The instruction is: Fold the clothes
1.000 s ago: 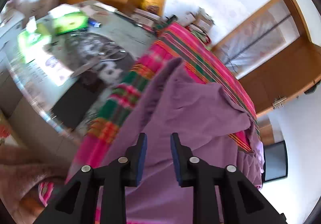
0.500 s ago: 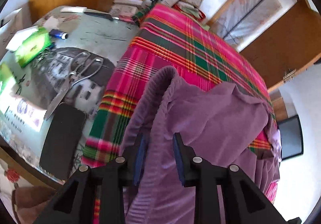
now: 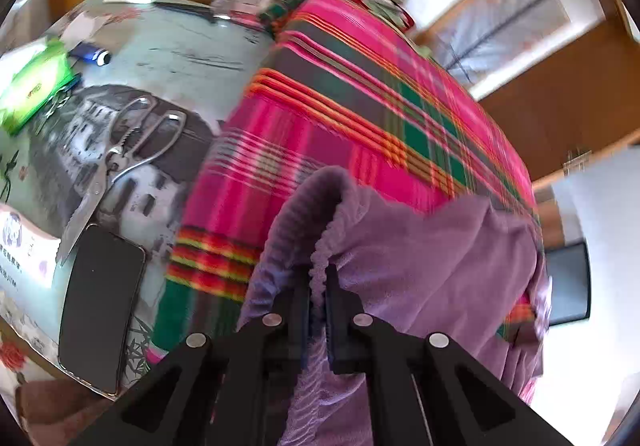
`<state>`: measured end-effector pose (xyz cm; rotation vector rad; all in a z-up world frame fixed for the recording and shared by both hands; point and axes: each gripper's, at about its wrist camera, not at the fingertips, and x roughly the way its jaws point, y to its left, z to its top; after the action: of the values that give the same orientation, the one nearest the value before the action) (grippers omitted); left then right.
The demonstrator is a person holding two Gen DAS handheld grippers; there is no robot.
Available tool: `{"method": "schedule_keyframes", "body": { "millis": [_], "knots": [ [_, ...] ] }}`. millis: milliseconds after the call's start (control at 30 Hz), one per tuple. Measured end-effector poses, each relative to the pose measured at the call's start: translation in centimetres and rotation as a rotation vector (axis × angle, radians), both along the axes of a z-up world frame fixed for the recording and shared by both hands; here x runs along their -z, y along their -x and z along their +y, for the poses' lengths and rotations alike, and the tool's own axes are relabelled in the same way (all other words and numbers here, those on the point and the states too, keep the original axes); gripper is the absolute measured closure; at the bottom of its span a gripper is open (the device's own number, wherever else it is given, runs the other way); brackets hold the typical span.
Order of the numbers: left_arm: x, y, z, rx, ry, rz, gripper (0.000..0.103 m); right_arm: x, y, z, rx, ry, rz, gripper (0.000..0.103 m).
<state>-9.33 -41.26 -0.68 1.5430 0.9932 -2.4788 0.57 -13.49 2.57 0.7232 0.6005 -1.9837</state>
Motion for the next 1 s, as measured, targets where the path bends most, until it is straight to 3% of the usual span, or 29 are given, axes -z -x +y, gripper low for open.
{"method": "schedule_keyframes", "body": {
  "millis": [167,433,767,900,1000],
  "knots": [
    [-0.3,-0.6,-2.5,-0.083,-0.001,0.045,0.098,0.3,0.2,-0.5,0.002,-0.006,-0.011,0.098],
    [0.6,-0.8,-4.8,-0.142,-0.025,0.027,0.098,0.8,0.2,-1.4,0.000,-0.014,-0.022,0.098],
    [0.2,-1.2,-4.6,-0.112,0.012,0.021,0.097,0.5,-0.6,-2.4,-0.076,0.015,-0.068,0.098],
    [-0.2,-1.4,-4.5,-0.113,0.007,0.030,0.097,-0.3,-0.4,-3.9,-0.122,0.089,-0.175,0.080],
    [0.0,-1.5,-4.6,-0.103,0.005,0.023,0.097,-0.5,-0.6,-5.6,-0.167,0.140,-0.258,0.074]
  ]
}}
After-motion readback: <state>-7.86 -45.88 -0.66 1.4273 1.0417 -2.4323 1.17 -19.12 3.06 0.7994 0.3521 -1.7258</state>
